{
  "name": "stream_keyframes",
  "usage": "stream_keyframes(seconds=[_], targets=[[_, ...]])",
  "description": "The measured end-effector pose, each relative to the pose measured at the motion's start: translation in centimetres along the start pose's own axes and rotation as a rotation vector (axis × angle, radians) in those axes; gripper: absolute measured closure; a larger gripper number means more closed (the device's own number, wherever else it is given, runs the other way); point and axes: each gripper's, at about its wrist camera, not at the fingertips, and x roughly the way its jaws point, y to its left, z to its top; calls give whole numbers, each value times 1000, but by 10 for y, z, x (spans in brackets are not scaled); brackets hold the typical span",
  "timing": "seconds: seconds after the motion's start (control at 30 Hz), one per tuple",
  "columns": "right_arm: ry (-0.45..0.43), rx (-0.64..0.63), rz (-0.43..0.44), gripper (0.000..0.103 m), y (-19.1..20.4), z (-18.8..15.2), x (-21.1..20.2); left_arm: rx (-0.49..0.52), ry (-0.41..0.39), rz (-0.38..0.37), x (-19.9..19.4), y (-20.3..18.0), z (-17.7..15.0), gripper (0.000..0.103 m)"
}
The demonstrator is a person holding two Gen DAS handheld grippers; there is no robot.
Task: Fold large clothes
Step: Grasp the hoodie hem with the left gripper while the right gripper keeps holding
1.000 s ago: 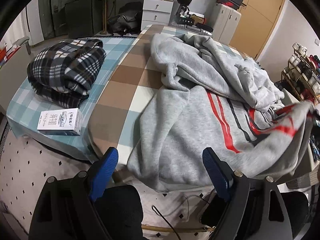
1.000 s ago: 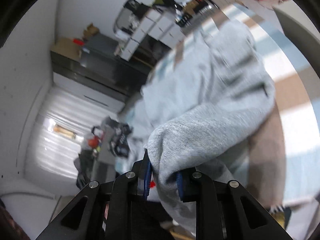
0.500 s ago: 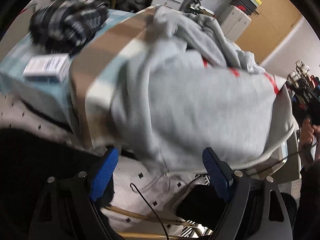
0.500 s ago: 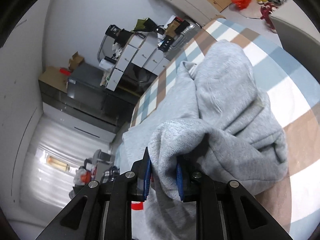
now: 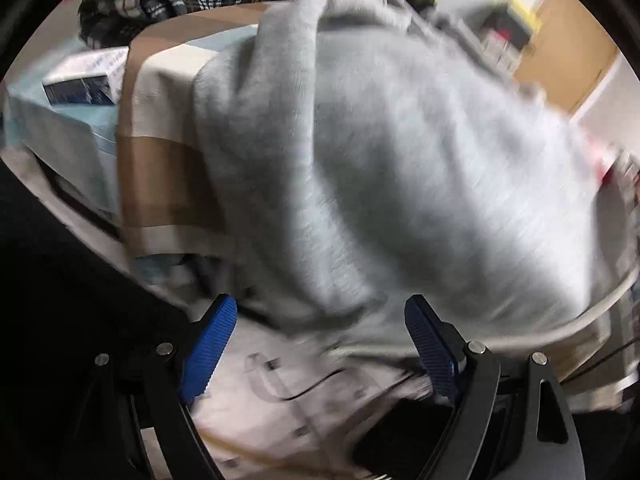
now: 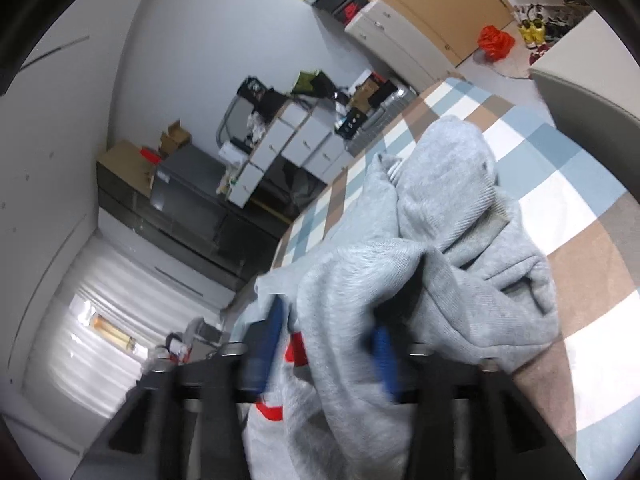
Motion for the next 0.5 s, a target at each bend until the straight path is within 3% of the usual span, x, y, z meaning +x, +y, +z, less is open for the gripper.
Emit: stream_keyframes(seconds=[0.03,0.17,0.43,0.5], targets=[[-15,4,7,31,-1,1,-4,-6,-9,-3,0,1,1,20],[-19,21,30,31,-6,4,-10,-35,-30,-13,8,6,3,20],[-1,-43,78,28,6,2,-9,27,-60,6,32,7,5,21],[5,-54,93,27,9,2,-8,44,-68,7,29,6,5,25]])
